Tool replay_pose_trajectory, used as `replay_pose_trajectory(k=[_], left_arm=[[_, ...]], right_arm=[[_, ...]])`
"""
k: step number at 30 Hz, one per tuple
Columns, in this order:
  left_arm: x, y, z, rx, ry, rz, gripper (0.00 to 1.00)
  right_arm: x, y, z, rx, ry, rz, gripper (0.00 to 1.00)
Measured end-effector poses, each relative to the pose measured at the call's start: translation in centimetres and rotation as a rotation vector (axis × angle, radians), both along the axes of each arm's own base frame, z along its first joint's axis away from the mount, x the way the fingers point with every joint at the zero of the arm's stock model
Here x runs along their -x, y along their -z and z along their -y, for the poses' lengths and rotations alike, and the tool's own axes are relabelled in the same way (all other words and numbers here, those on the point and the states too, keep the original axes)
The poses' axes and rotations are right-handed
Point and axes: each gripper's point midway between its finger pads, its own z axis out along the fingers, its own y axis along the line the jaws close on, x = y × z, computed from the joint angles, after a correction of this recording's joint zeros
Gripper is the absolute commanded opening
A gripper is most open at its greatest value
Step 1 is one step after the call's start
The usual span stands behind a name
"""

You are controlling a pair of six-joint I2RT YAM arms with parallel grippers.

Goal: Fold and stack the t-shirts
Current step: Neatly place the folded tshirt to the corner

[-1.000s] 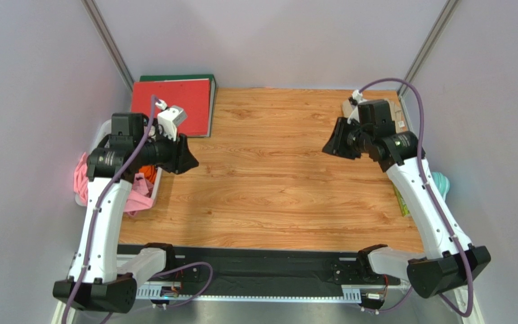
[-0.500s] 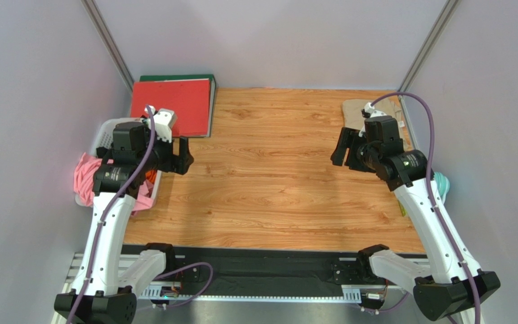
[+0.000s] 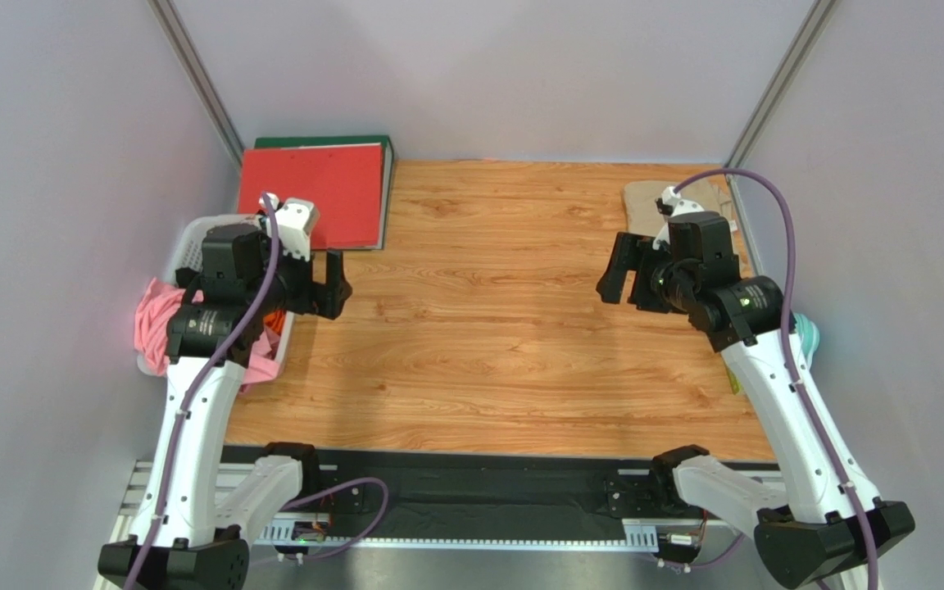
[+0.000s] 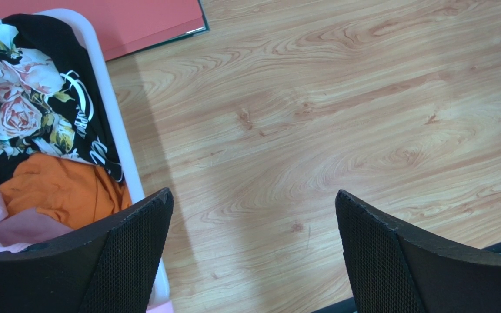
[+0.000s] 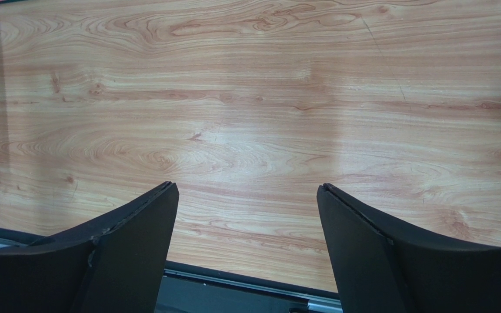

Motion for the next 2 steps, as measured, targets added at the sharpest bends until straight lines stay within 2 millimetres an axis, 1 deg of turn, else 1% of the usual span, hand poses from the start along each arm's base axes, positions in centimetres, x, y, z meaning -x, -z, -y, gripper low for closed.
replay_pose_trajectory(k=[2], left_arm=[[0.05,-0.08,0.00,0.000,0.000,0.003,1.00]], right_arm=[[0.03,-0.05,-0.15,-0.004,-0.009,0.001,0.86]])
